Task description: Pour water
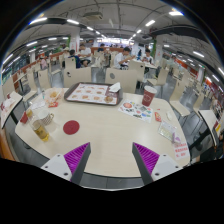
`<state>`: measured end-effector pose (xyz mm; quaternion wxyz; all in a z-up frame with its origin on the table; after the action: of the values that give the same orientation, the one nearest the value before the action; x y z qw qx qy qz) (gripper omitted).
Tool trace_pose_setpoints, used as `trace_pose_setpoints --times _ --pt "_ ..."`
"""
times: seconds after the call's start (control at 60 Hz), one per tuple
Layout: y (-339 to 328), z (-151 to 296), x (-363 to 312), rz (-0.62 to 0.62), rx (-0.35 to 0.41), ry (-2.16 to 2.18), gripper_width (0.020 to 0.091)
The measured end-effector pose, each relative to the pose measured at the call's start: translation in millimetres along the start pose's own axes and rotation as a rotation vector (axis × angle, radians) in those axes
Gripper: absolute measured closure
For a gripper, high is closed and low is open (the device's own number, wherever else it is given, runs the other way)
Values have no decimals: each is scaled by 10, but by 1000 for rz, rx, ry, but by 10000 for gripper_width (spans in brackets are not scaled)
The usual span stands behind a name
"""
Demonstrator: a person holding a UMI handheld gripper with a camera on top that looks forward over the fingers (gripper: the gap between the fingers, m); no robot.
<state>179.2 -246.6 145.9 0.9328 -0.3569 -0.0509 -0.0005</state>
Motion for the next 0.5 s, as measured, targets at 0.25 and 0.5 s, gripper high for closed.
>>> trace_pose_setpoints --times 0.25,0.5 --pt "-88 -94 -196 -69 -3 3 252" --pt "-173 -372 -1128 -89 11 41 250"
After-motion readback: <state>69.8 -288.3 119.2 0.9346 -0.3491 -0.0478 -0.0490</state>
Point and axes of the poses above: the point between the fingertips, and its own axes, seen from behind it with the camera up: x to the right, z up, y forward, the way the camera looks, the point moved 2 cm from there along -y, backward, against the way the camera looks, and after that the axes turned 2 degrees about -z, right-handed, at the moved point
